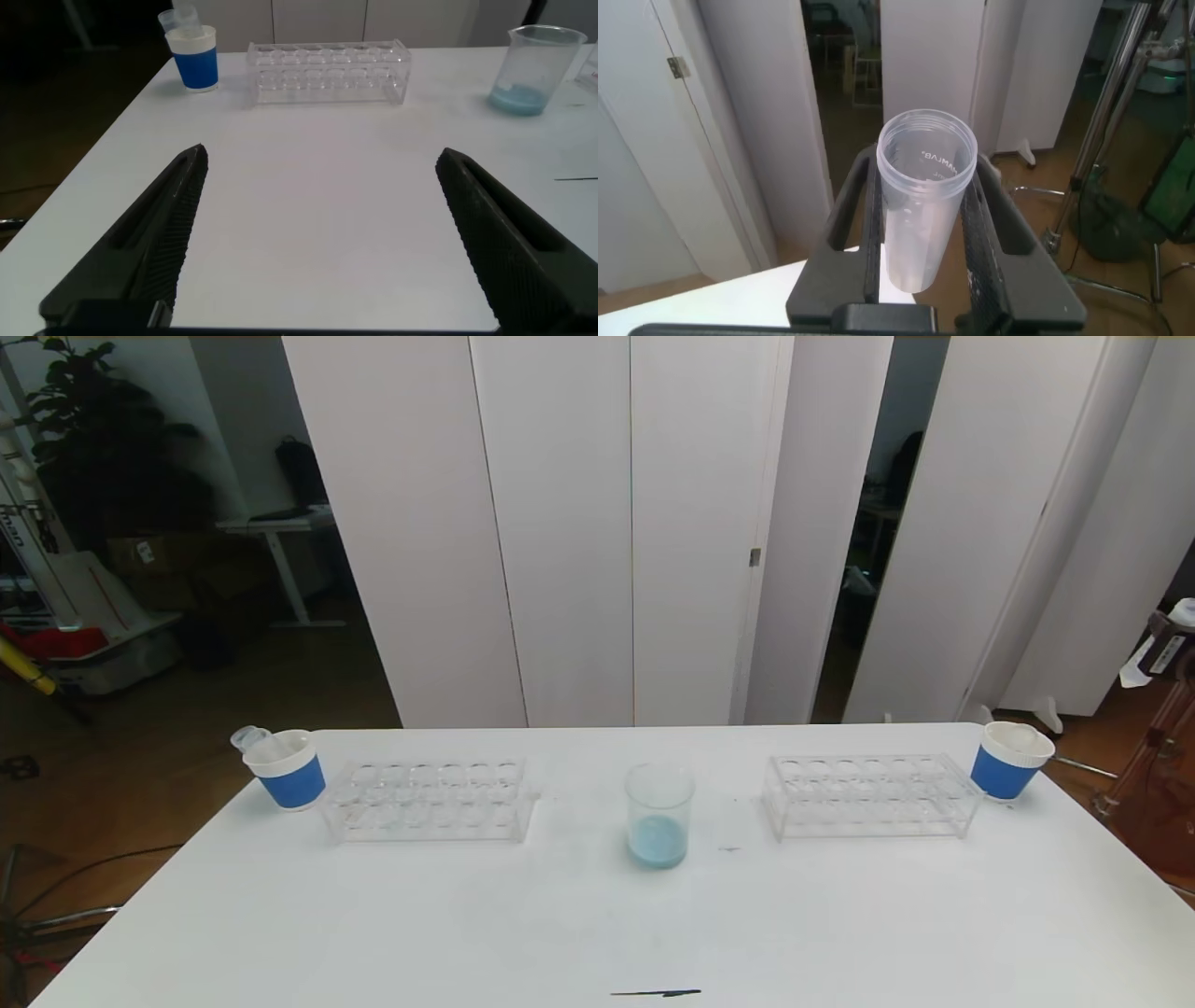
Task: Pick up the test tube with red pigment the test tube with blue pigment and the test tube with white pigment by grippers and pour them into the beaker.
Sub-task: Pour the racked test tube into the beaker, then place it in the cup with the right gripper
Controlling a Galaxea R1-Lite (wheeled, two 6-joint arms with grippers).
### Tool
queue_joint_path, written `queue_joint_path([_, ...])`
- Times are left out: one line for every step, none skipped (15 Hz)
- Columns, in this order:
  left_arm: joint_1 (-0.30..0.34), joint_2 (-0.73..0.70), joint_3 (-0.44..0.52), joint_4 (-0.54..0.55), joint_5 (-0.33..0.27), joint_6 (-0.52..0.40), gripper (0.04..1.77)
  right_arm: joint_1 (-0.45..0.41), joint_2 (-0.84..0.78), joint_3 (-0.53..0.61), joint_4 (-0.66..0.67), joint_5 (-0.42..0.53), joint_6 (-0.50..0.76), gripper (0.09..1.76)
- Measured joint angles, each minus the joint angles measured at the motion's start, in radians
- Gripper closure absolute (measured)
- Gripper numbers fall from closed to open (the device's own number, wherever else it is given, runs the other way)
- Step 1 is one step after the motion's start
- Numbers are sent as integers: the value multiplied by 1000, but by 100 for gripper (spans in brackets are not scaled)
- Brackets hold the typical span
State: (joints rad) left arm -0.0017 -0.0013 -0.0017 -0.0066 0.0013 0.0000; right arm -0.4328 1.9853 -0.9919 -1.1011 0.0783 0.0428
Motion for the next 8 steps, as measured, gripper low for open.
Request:
queue_joint_path([0, 0, 0, 0, 0, 0, 7, 2, 38, -26, 1, 0, 13, 126])
queue_joint_path([0, 0, 0, 0, 0, 0, 7, 11, 72, -43, 5, 0, 29, 126])
queue_joint_path([0, 0, 0, 0, 0, 0, 7, 28, 103, -56, 7, 0, 52, 126])
queue_joint_path([0, 0, 0, 0, 0, 0, 7, 46, 130, -64, 11, 1, 72, 126])
queue_joint_path([0, 0, 0, 0, 0, 0, 7, 65, 155, -67, 15, 1, 89, 126])
queue_joint_path([0, 0, 0, 1, 0, 0, 7, 80, 176, -70, 18, 1, 99, 126])
queue_joint_path([0, 0, 0, 0, 0, 0, 7, 92, 195, -73, 19, 1, 101, 126])
queue_joint_path([0, 0, 0, 0, 0, 0, 7, 97, 211, -75, 19, 1, 102, 126])
